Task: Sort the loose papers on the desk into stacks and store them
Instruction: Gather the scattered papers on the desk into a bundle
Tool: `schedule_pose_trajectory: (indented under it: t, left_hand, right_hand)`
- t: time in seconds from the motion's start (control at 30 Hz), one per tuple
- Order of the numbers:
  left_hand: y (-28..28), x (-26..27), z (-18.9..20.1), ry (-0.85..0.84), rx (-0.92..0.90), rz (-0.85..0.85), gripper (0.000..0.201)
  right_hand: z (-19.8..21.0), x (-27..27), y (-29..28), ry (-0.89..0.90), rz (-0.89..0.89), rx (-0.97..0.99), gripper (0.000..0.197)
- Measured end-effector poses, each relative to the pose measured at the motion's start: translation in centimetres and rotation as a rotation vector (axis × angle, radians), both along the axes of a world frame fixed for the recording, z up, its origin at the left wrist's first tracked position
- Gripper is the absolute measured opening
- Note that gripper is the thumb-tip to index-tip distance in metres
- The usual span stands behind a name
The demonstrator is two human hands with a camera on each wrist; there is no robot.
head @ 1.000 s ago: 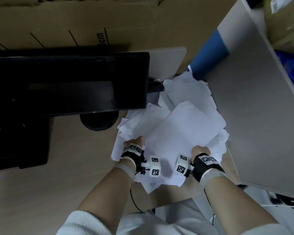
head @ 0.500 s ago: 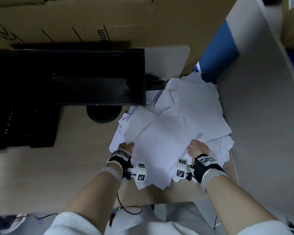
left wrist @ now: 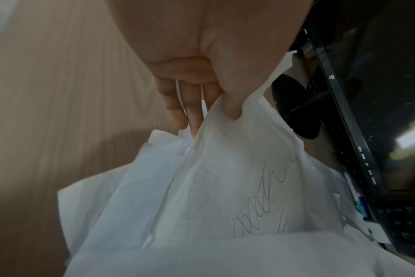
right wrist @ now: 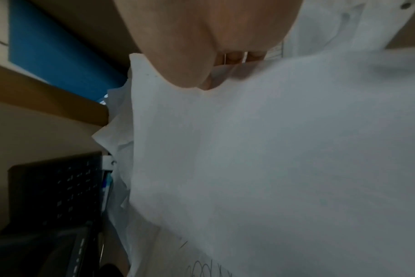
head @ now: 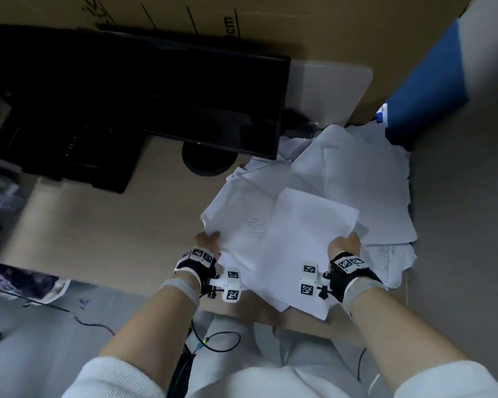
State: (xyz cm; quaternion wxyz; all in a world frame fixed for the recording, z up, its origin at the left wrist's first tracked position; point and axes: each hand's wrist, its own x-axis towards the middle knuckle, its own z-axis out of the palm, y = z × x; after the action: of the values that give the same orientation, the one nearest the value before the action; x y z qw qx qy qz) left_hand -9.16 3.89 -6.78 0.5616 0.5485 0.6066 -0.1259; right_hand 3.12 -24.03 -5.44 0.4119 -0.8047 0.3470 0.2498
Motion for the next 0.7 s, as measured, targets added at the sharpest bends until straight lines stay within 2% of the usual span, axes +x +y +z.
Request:
schedule_pose_trajectory:
  t: [0.07,0.17,0.23,0.3,0.37,0.4,0.47,0.53,0.57,0.67,0.7]
  left_hand:
    - [0.6,0.0,-0.2,-0.009,0.016,-0.063,0.015]
    - [1.4,0.6,0.0,0.010,0.043,-0.330,0.018]
    - [2.2,1.1,-0.4,-0.022,-0.002,-0.412,0.036]
    - [3.0,1.6,-0.5,-0.060,-0.084,-0.365,0.045]
    - [3.4,2.2,-0.4,-0.095,-0.230,-0.250,0.054]
    - [3.5,2.4,-0.2,-0.088,-0.286,-0.228,0.067]
    - [3.9,2.6,-1.9,-0.068,-0.300,-0.304,0.095]
    - [4.0,2.4,-4.9,-0.070,-0.239,-0.444,0.108]
    - [3.9,2.5,-5.3,-0.081,-0.225,-0.509,0.104]
    - [3.4,3.6,-3.3,-0.147,-0.156,-0.572,0.055]
    - [3.4,4.0,-3.1,-0.156,-0.113,-0.584,0.046]
  right_hand:
    - [-0.2,0.3,1.1,-0.043,0.090,0.027,0.041]
    - [-0.9,0.6,3.5,-0.147,0.161,0.121,0.038]
    - [-1.1,0.7,5.1,-0.144,0.242,0.154,0.032]
    - [-1.2,0.7,6.6,-0.122,0.272,0.204,0.032]
    - [-1.4,0.4,7.9,-0.074,0.241,0.273,0.046]
    - [-1.6,0.2,8.3,-0.045,0.226,0.274,0.055]
    - [-2.2,-0.1,8.8,-0.004,0.211,0.255,0.064]
    - [-2.2,-0.4,9.3,0.021,0.216,0.240,0.056]
    - [-2.2,-0.5,9.5,0.043,0.240,0.228,0.047]
    - [-2.6,-1.2,9.4,0.137,0.338,0.161,0.034]
    - [-2.7,-1.4,9.1,0.160,0.363,0.138,0.033]
